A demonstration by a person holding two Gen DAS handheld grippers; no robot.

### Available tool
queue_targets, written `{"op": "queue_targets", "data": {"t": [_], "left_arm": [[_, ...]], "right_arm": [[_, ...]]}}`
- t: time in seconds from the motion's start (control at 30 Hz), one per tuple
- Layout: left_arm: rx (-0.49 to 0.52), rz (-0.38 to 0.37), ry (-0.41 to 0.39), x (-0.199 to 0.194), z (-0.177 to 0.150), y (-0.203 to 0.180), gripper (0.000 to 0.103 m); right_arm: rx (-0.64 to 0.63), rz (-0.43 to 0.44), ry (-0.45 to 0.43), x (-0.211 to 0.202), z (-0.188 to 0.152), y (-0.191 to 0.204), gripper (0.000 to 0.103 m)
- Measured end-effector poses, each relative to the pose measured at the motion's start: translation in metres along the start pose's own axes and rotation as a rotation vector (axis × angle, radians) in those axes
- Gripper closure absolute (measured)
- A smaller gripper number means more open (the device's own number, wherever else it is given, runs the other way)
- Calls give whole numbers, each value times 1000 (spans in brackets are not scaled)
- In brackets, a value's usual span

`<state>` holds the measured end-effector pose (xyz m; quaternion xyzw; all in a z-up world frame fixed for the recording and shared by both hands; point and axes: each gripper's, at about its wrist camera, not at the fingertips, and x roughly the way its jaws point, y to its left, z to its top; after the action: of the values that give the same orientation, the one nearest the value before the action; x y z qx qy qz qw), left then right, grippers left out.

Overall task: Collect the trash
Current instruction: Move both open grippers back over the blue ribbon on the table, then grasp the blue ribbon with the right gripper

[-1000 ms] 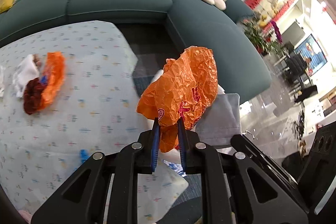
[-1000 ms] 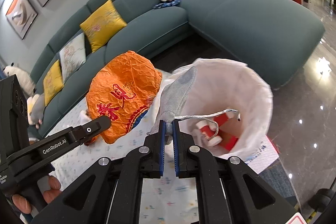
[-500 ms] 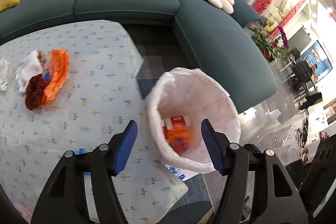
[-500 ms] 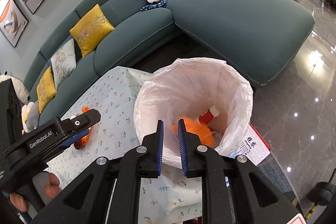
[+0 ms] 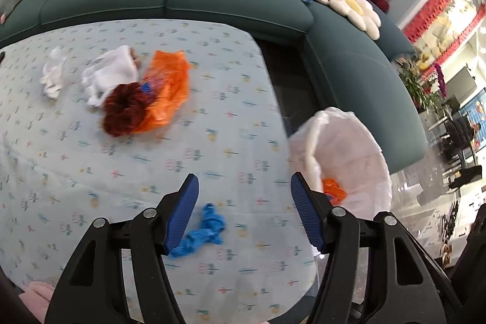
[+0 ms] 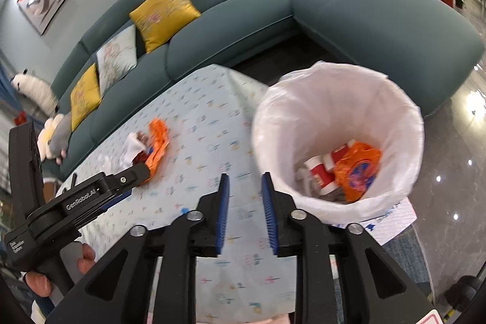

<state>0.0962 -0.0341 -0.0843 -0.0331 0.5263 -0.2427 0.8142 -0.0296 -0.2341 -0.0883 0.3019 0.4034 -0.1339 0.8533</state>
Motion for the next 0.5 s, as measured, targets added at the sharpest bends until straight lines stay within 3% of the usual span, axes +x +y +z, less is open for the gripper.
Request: {"op": "queue_targets", "data": {"t": [0.5], "left_arm": [[-13,138,-53,-17,-1,64,43]], "right_arm": [[-103,48,135,46,-34,69,71]]}}
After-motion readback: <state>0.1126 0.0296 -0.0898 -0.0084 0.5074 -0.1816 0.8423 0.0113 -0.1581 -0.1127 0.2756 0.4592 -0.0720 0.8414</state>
